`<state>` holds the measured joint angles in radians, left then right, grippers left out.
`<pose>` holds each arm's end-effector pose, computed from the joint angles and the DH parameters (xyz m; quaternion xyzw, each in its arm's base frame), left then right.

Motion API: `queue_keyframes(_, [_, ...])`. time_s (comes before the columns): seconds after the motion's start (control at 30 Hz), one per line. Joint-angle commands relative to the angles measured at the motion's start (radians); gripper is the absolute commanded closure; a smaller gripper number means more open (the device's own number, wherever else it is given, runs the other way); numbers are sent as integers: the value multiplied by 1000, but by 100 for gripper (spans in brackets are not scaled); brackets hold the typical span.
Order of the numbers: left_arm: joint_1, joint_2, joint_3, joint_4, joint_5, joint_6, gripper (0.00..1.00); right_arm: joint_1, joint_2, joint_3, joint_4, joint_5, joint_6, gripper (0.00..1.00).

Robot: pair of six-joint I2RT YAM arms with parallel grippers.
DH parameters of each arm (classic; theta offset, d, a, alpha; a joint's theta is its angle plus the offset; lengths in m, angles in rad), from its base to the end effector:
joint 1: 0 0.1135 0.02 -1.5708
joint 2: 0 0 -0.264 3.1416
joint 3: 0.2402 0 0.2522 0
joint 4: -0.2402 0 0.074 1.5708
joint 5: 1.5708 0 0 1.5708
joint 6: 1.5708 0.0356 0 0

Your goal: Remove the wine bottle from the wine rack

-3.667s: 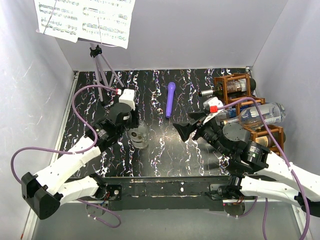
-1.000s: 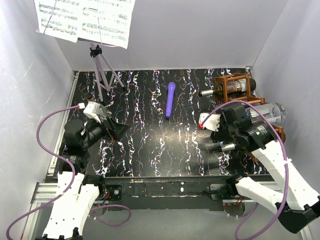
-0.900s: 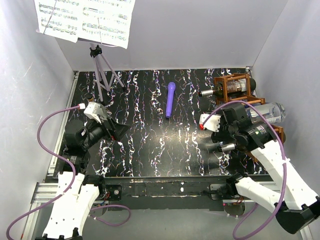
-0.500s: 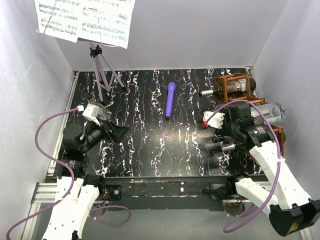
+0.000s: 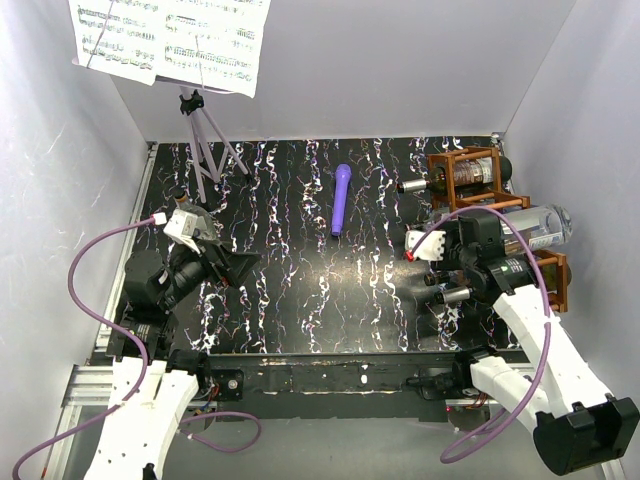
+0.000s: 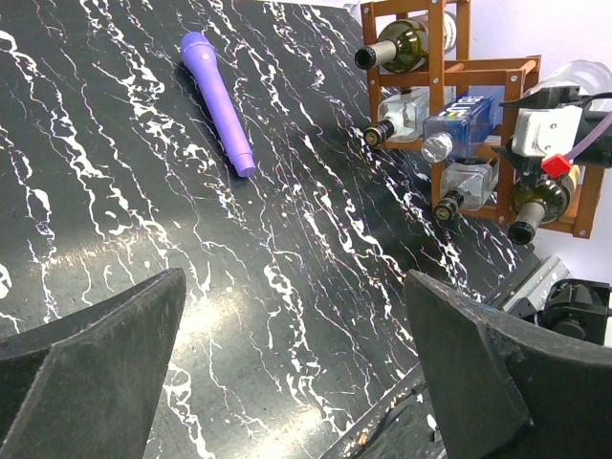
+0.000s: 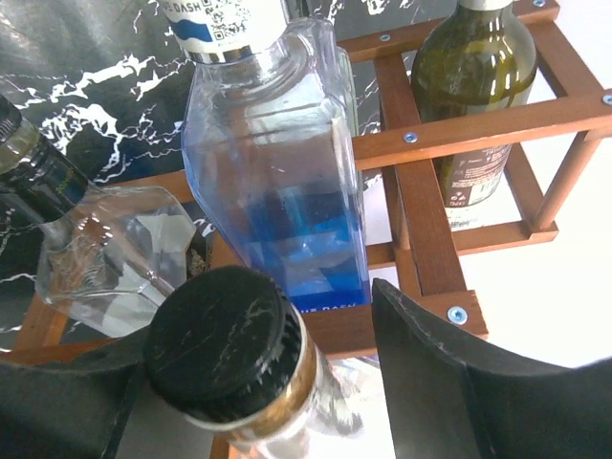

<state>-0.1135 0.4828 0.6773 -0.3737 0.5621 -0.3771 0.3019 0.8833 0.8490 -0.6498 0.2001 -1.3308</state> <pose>0.1145 -0.0321 0.3237 0.0793 0.7544 -0.3561 0.5457 0.1775 0.0479 0.3003 -0.6256 0.6468 -0.2886 0.3272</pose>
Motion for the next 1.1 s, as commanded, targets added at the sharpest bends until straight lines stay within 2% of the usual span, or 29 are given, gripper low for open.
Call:
queue_keyframes(0.0, [-6, -3, -2, 1, -11, 14, 2, -12, -20, -27, 87, -27, -177, 35])
queue_keyframes(0.07, [-6, 0, 1, 1, -11, 14, 2, -12, -24, -31, 105, -25, -192, 35])
queue_keyframes(0.13, [-6, 0, 1, 1, -11, 14, 2, -14, -29, -34, 118, -24, -203, 40])
queue_keyframes(0.3, [-6, -6, -2, 1, -13, 14, 2, -14, -56, -31, 127, -54, -217, 67])
queue_keyframes(0.37, [-6, -6, -2, 1, -13, 14, 2, -14, -70, -31, 133, -64, -226, 84])
queue_keyframes(0.43, [-8, -7, -2, 1, -16, 14, 2, -14, -78, -30, 133, -65, -231, 97])
queue_keyframes(0.67, [-6, -7, -4, 1, -19, 14, 2, -14, -72, 19, 69, -71, -208, 99])
queue_keyframes(1.07, [-5, -9, -4, 1, -25, 14, 2, -12, -53, 168, 19, 15, -151, 99])
